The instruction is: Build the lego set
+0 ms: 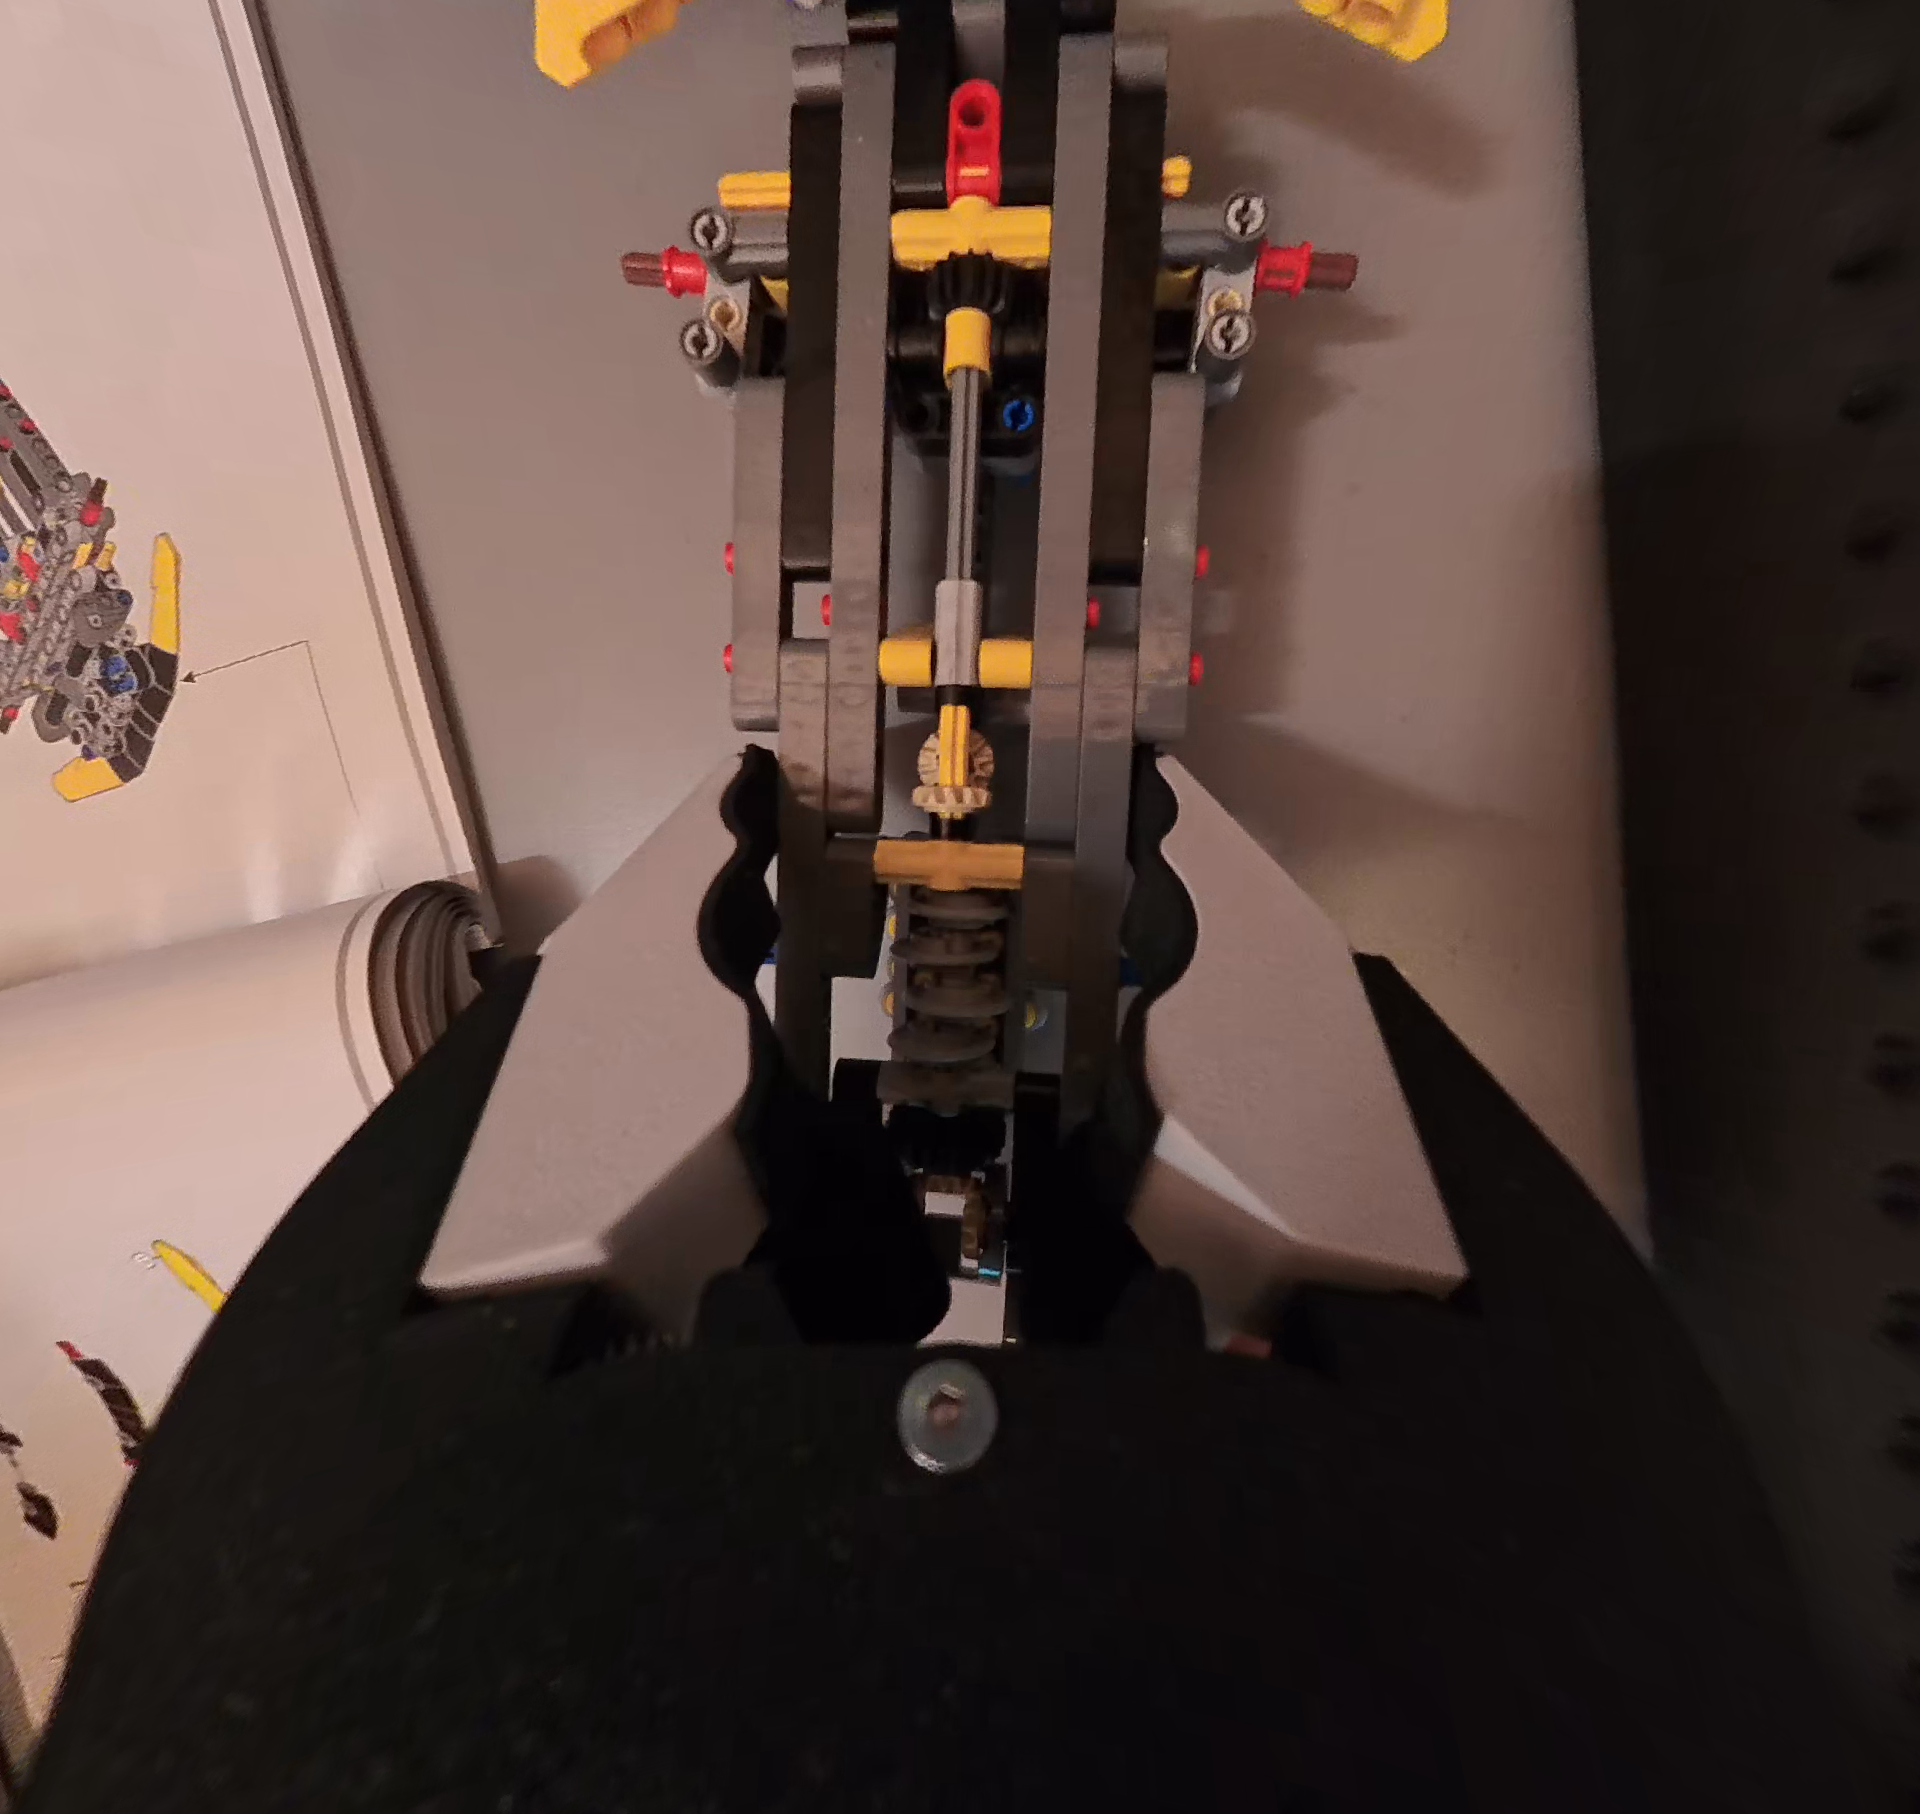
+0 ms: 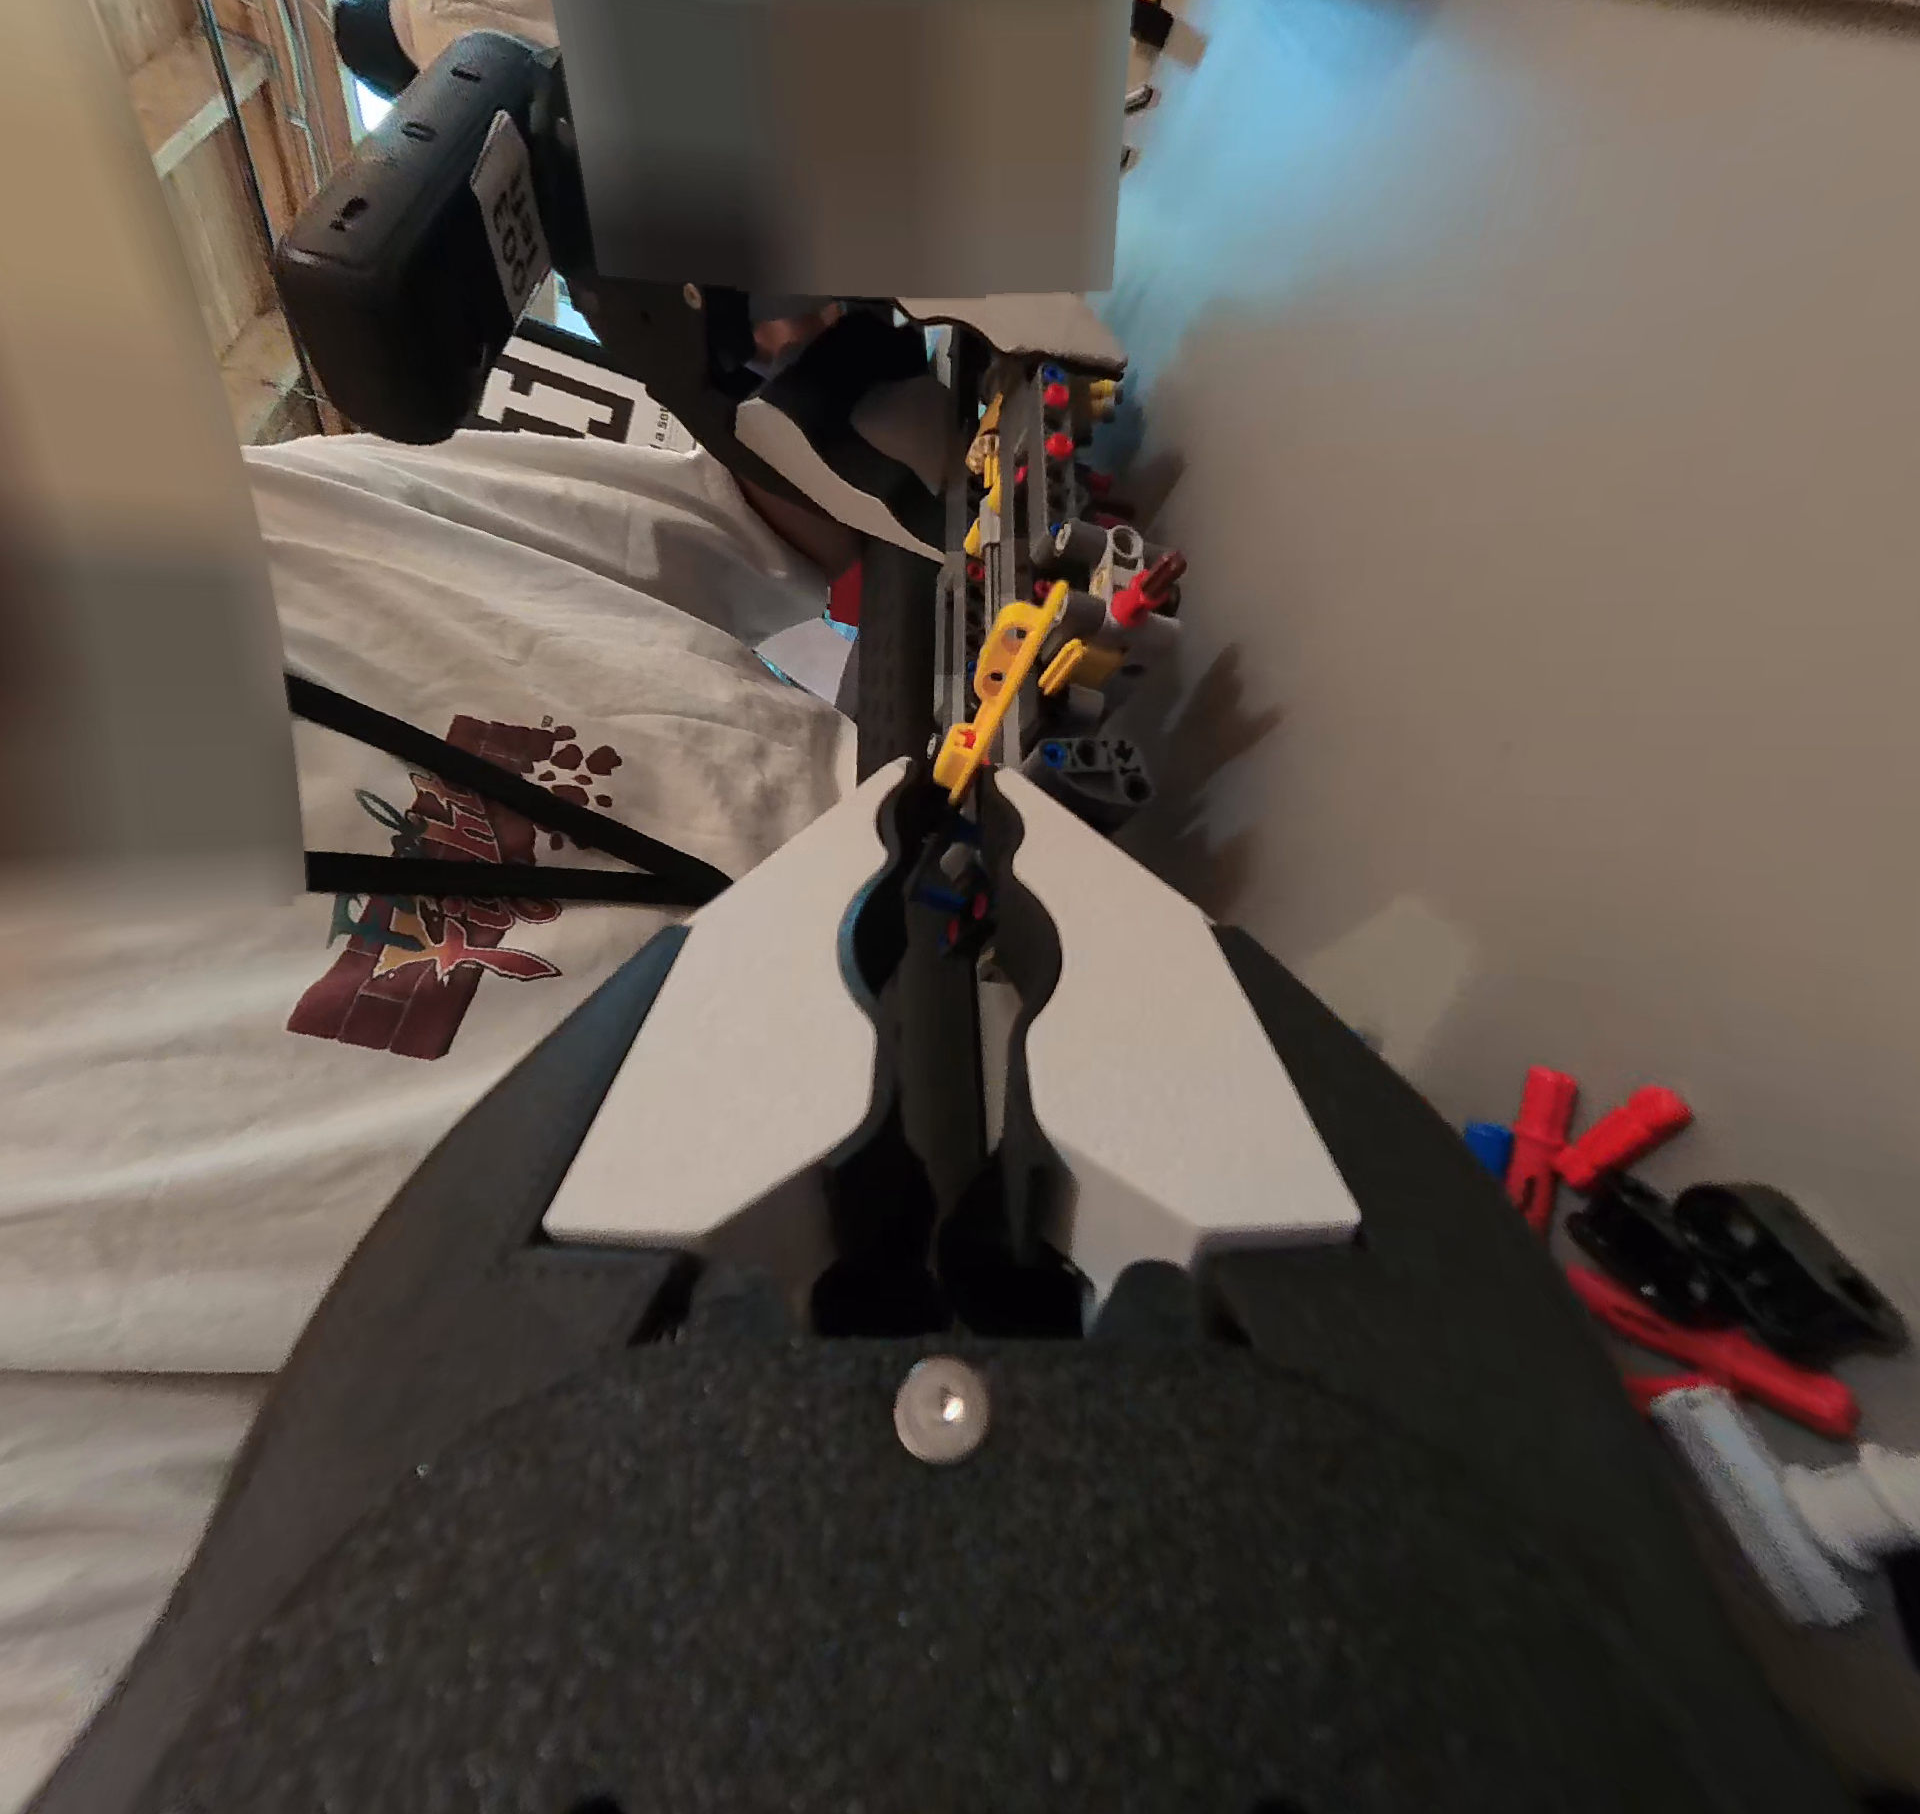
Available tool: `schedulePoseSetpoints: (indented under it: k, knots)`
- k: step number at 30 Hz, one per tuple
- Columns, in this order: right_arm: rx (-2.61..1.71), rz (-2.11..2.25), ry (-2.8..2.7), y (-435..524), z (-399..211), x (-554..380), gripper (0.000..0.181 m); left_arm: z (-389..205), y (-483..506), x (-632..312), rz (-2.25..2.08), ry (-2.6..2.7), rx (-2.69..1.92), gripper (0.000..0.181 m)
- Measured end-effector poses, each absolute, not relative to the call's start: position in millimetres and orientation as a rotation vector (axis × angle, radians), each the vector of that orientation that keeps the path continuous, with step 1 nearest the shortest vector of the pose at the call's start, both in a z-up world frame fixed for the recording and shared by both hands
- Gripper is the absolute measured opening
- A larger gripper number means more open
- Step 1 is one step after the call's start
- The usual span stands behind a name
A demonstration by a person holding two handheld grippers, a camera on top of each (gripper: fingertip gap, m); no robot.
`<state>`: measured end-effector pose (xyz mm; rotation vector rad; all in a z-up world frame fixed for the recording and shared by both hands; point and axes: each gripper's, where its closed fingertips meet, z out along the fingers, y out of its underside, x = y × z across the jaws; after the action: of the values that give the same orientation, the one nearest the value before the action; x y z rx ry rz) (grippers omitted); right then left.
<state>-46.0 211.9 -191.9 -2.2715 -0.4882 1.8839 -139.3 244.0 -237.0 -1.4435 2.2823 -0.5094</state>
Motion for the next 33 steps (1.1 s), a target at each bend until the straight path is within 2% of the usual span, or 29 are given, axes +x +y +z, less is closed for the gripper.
schedulePoseSetpoints:
  k: [4,8,19,33]
  knots:
    - [-2.262,1.926,-0.421,212.1,-192.9,-41.3,0.010,-237.2,244.2,-138.9,-0.500,2.281,-1.451,0.065]
    - [-2.273,1.936,-0.383,212.0,-195.1,-41.5,0.020,-237.6,244.2,-139.3,-0.516,2.280,-1.447,0.065]
    - [-2.253,1.994,-0.340,211.4,-191.7,-41.9,0.025,-238.0,243.4,-139.4,-0.545,2.272,-1.467,0.065]
    - [-2.286,1.954,-0.328,213.2,-194.0,-40.5,0.024,-237.8,242.6,-139.5,-0.539,2.271,-1.468,0.065]
